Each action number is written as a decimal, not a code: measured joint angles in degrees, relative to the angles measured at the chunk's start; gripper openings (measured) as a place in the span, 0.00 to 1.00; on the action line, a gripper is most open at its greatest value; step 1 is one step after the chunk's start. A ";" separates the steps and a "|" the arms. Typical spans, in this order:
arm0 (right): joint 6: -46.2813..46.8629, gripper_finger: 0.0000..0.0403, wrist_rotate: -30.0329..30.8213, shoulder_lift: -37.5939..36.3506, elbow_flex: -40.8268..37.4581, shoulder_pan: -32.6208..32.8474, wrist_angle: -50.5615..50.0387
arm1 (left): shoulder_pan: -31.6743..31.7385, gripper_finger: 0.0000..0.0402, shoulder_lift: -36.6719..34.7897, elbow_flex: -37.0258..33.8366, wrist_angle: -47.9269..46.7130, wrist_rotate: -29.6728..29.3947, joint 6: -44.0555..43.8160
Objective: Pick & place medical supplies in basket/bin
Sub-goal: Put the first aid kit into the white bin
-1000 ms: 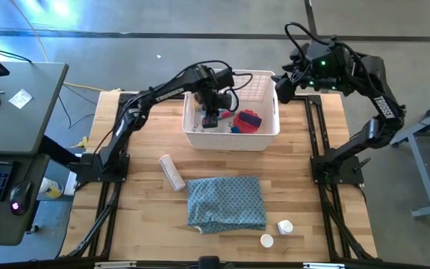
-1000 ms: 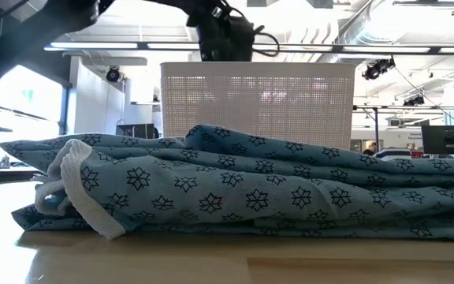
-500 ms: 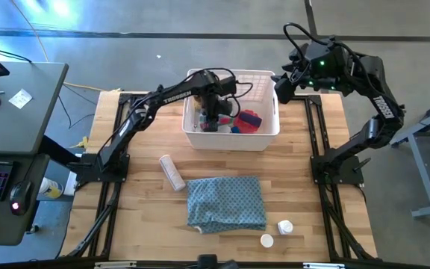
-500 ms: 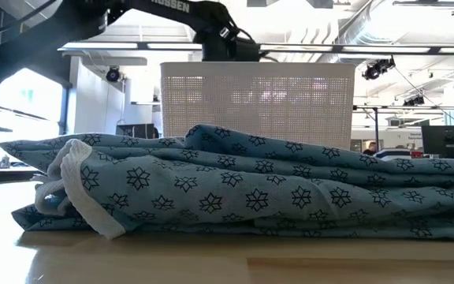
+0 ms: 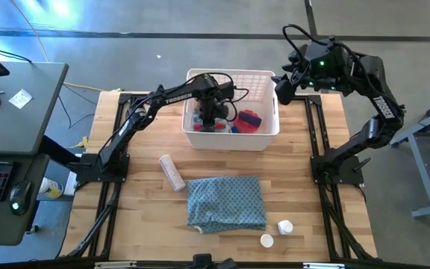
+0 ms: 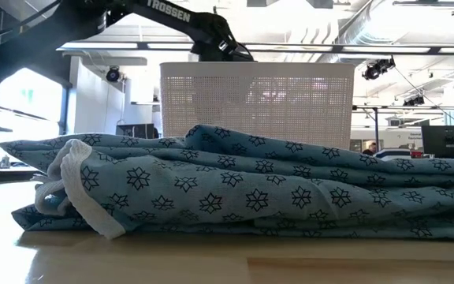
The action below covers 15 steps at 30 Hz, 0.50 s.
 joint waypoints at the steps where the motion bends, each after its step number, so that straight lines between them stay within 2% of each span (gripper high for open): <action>1: -0.01 0.58 0.00 0.00 0.00 0.00 -0.01 | -0.04 0.14 0.00 -0.28 0.55 -0.34 -0.05; 15: -0.91 0.58 -0.48 0.00 0.00 0.00 -1.64 | -0.15 0.20 0.00 -0.64 -0.56 0.02 -4.56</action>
